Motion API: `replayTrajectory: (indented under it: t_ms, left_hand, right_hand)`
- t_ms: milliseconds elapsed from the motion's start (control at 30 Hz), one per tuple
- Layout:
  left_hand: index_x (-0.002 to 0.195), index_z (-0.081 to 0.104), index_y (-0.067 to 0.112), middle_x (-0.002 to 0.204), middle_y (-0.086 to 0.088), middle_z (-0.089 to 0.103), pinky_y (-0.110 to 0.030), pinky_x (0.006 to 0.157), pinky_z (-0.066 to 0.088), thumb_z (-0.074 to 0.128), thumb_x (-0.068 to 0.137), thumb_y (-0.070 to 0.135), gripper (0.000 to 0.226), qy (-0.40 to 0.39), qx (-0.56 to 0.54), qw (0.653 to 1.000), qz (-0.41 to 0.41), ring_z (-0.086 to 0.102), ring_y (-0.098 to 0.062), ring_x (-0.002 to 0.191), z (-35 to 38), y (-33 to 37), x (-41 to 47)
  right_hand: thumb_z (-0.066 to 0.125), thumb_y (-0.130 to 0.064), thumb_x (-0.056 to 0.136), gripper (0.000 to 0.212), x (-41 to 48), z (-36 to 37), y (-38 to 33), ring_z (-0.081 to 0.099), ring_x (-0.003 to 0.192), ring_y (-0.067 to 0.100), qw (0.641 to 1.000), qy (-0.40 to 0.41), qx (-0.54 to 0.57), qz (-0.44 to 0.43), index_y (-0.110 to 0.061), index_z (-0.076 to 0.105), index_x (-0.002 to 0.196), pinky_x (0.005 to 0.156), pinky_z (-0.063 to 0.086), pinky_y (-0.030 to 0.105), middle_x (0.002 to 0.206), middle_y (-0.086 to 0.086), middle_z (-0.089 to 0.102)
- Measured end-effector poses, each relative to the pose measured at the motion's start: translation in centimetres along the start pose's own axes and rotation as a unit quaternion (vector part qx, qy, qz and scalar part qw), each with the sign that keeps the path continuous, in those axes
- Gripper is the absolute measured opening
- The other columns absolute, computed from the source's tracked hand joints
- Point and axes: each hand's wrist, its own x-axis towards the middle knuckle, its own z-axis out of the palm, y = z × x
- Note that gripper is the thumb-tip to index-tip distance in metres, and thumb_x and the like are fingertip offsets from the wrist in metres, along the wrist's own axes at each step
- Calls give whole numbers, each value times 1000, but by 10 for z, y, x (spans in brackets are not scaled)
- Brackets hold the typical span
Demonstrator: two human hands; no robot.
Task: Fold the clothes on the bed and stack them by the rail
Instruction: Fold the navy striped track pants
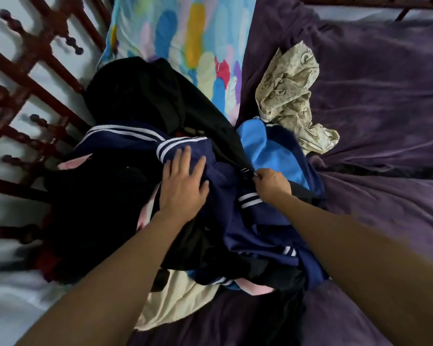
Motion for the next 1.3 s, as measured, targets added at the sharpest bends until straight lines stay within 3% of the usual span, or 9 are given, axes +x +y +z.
replayTrajectory:
  t_ms: [167, 267, 400, 467, 667, 900, 1033, 1167, 1300]
  left_hand:
    - [142, 32, 10, 130, -20, 54, -44, 100, 34, 65, 79, 50, 81, -119, -52, 977, -170, 49, -38, 122, -8, -10, 64]
    - [113, 56, 11, 115, -12, 61, -34, 78, 40, 70, 77, 32, 45, -218, -117, 954, -167, 57, -35, 109, -8, -3, 63]
    - [75, 66, 19, 78, 3, 66, -27, 68, 44, 77, 76, 18, 11, -212, -348, 904, -128, 64, -18, 82, -28, -6, 36]
    - [74, 68, 26, 71, 15, 67, -21, 67, 45, 75, 78, 11, 17, -222, -420, 873, -112, 62, -6, 73, -47, -2, 14]
    - [94, 68, 36, 94, 12, 72, -29, 99, 44, 74, 75, 6, 36, -227, -417, 879, -43, 63, -17, 99, -106, 30, -54]
    - [82, 61, 7, 77, -10, 64, -28, 70, 44, 71, 74, -6, 18, -177, -383, 898, 123, 55, -7, 72, -217, 125, -136]
    - [83, 61, 2, 76, -14, 61, -22, 66, 41, 70, 75, -6, 15, -129, -361, 910, 160, 52, -7, 71, -264, 181, -193]
    - [76, 58, 16, 72, 2, 60, -19, 64, 42, 68, 74, -9, 27, -50, -342, 929, 131, 52, -2, 66, -284, 212, -225]
    - [73, 49, 27, 69, 7, 54, -24, 63, 39, 70, 72, -5, 38, -26, -306, 947, 97, 49, -11, 66, -275, 246, -239]
  right_hand:
    - [38, -35, 100, 27, -23, -27, 35, 58, 93, 38, 994, 106, -2, 31, -16, 57, 103, 64, 36, 36, 100, 15, 66]
    - [46, -41, 95, 33, -41, -36, 41, 56, 107, 34, 994, 89, -57, -13, -22, 52, 121, 73, 41, 40, 119, 13, 62]
    - [61, -78, 66, 110, -81, -9, 19, 23, 142, 22, 986, -66, -66, -141, -27, 14, 152, 108, 28, 49, 156, 0, 23]
    - [69, -75, 59, 119, -100, 12, 9, 37, 136, 19, 984, -126, -11, -123, -30, 11, 152, 106, 35, 45, 149, -3, 38]
    - [80, -44, 68, 91, -160, 35, 14, 60, 110, 28, 986, -96, 119, -69, -24, 30, 142, 80, 46, 34, 115, 2, 66]
    - [77, -40, 70, 113, -232, -66, 64, 40, 127, 35, 978, 129, 23, -165, -33, -1, 152, 88, 46, 44, 147, 9, 30]
    - [72, -31, 78, 64, -284, -116, 72, 33, 132, 32, 953, 124, -46, -271, -29, 48, 136, 96, 42, 47, 154, 5, 25]
    - [63, -28, 83, 30, -341, -142, 124, 54, 108, 26, 965, 110, 28, -238, -15, 65, 110, 83, 45, 37, 117, 3, 61]
    - [64, -17, 79, 20, -387, -192, 205, 52, 71, 26, 960, 206, 138, -128, -10, 51, 65, 61, 35, 35, 65, 3, 53]
